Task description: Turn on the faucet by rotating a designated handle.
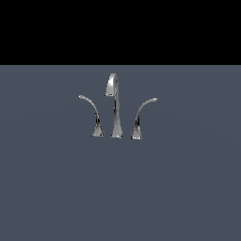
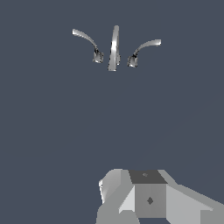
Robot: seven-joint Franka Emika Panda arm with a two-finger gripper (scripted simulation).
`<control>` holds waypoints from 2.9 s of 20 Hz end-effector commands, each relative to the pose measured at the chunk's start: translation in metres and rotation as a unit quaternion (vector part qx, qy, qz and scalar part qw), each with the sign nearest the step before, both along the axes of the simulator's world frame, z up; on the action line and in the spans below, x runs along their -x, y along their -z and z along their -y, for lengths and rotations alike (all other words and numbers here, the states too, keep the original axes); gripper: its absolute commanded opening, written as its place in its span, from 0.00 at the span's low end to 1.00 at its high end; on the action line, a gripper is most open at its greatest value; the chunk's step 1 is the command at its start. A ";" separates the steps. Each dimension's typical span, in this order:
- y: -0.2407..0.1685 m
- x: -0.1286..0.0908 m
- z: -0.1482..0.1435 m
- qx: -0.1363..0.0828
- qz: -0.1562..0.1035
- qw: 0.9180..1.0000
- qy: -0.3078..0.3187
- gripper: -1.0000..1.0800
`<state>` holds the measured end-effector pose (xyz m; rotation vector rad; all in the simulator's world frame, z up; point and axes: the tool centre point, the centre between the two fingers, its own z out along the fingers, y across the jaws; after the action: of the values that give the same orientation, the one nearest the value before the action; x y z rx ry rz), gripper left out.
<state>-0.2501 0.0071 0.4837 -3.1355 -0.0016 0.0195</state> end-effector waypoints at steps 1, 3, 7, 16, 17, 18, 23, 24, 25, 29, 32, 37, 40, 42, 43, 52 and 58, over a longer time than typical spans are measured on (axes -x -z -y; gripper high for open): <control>0.000 0.000 0.000 0.000 0.000 1.000 0.000 0.00; 0.000 0.000 0.000 0.000 0.000 1.000 0.001 0.00; 0.003 -0.001 -0.004 0.000 0.000 1.000 0.009 0.00; 0.021 -0.010 -0.026 0.000 0.000 0.998 0.057 0.00; 0.024 -0.012 -0.029 0.000 0.000 0.998 0.065 0.00; 0.028 -0.014 -0.033 0.000 0.000 0.997 0.074 0.00; 0.046 -0.026 -0.054 0.000 0.000 0.992 0.123 0.00; 0.050 -0.029 -0.058 0.000 0.000 0.991 0.133 0.00; 0.054 -0.031 -0.062 0.000 0.000 0.990 0.143 0.00; 0.069 -0.044 -0.079 0.000 0.000 0.983 0.183 0.00; 0.080 -0.054 -0.090 0.000 -0.001 0.977 0.214 0.00; 0.100 -0.073 -0.108 0.000 -0.001 0.965 0.264 0.00; 0.111 -0.085 -0.118 -0.001 -0.001 0.956 0.293 0.00; 0.119 -0.093 -0.124 -0.001 -0.001 0.950 0.312 0.00; 0.122 -0.097 -0.127 -0.001 -0.001 0.947 0.322 0.00; 0.155 -0.137 -0.148 -0.002 -0.001 0.915 0.403 0.00; 0.175 -0.164 -0.157 -0.002 -0.001 0.891 0.453 0.00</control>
<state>-0.0933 0.1616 0.3136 -2.8089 1.3752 0.0174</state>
